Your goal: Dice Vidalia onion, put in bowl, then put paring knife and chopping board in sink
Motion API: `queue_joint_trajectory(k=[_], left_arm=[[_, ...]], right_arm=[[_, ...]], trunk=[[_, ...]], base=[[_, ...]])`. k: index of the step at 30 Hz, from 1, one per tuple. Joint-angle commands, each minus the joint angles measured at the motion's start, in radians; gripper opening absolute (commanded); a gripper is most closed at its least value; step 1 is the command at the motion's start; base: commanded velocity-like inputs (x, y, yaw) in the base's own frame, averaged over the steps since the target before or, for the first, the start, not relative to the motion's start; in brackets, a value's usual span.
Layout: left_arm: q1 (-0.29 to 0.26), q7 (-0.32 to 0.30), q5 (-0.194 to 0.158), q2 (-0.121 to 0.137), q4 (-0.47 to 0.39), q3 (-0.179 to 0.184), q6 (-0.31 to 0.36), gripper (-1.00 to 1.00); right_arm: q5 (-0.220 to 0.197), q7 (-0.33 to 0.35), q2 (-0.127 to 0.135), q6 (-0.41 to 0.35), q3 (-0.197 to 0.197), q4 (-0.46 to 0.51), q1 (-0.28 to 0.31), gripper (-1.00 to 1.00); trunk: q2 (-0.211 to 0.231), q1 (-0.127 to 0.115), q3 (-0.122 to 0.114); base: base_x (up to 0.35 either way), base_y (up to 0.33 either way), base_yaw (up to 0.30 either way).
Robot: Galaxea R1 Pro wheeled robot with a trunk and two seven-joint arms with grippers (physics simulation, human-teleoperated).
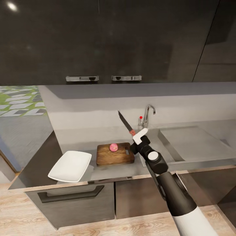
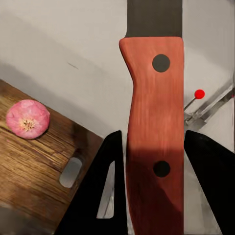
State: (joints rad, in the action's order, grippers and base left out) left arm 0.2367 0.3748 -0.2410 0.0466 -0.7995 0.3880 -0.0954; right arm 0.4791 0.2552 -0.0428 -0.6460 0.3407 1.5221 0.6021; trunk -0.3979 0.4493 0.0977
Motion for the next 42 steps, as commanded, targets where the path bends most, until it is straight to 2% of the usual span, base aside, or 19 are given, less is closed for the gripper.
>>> queue_joint_trajectory(k=[1,5,7,9,12,14,16,17,18,21,29,34,36,42], left_arm=[[-0.001,0.007,-0.011,0.002,-0.001,0.006,-0.004,1.0],[-0.001,0.007,-0.011,0.001,-0.001,0.006,-0.004,1.0],[-0.001,0.007,-0.011,0.001,-0.001,0.006,-0.004,1.0],[-0.001,0.007,-0.011,0.001,-0.002,0.006,-0.004,1.0],[-0.001,0.007,-0.011,0.002,-0.003,0.006,-0.004,1.0],[-0.001,0.007,-0.011,0.002,-0.003,0.006,-0.004,1.0],[-0.001,0.007,-0.011,0.002,-0.003,0.006,-0.004,1.0],[-0.001,0.007,-0.011,0.002,-0.003,0.006,-0.004,1.0],[-0.001,0.007,-0.011,0.002,-0.003,0.006,-0.004,1.0],[-0.001,0.007,-0.011,0.002,-0.003,0.006,-0.004,1.0],[-0.001,0.007,-0.011,0.002,-0.003,0.006,-0.004,1.0],[-0.001,0.007,-0.011,0.002,-0.003,0.006,-0.004,1.0],[-0.001,0.007,-0.011,0.002,-0.003,0.006,-0.004,1.0],[-0.001,0.007,-0.011,0.002,-0.003,0.006,-0.004,1.0]], right_arm=[[0.034,0.008,0.0,-0.009,0.009,0.0,0.001,-1.0],[0.101,0.007,0.0,-0.049,0.03,-0.003,0.0,-1.0],[0.112,0.007,0.0,-0.062,0.051,-0.003,-0.006,-1.0],[0.124,0.007,0.0,-0.069,0.092,-0.015,-0.01,-1.0],[0.138,-0.006,0.0,-0.072,0.123,-0.038,-0.011,-1.0],[0.144,-0.03,-0.001,-0.073,0.135,-0.052,-0.011,-1.0],[0.149,-0.084,-0.002,-0.073,0.155,-0.071,-0.011,-1.0],[0.15,-0.117,-0.002,-0.073,0.169,-0.078,-0.011,-1.0],[0.15,-0.186,-0.002,-0.074,0.198,-0.088,-0.012,-1.0],[0.15,-0.217,-0.002,-0.076,0.21,-0.095,-0.012,-1.0],[0.151,-0.23,-0.002,-0.115,0.219,-0.119,-0.012,-1.0],[0.151,-0.235,-0.005,-0.119,0.241,-0.153,-0.012,-1.0],[0.151,-0.269,-0.009,-0.119,0.256,-0.19,-0.012,-1.0],[0.15,-0.301,-0.01,-0.118,0.286,-0.206,-0.012,-1.0]], trunk=[[-0.002,0.001,0.002],[-0.002,0.001,0.002],[-0.002,0.001,0.002],[-0.002,0.001,0.002],[-0.002,0.001,0.002],[-0.002,0.001,0.002],[-0.002,0.001,0.002],[-0.002,0.001,0.002],[-0.002,0.001,0.002],[-0.002,0.001,0.002],[-0.002,0.001,0.002],[-0.002,0.001,0.002],[-0.002,0.001,0.002],[-0.002,0.001,0.002]], base=[[0.0,0.0,0.0],[0.0,-0.008,0.0],[0.0,-0.05,0.0],[0.0,-0.045,0.0],[0.0,-0.018,0.0],[0.0,-0.006,0.0],[0.0,-0.003,0.0],[0.0,-0.001,0.0],[0.0,0.0,0.0],[0.0,0.0,0.0],[0.0,0.0,0.0],[0.0,0.0,0.0],[0.0,0.0,0.0],[0.0,0.0,0.0]])
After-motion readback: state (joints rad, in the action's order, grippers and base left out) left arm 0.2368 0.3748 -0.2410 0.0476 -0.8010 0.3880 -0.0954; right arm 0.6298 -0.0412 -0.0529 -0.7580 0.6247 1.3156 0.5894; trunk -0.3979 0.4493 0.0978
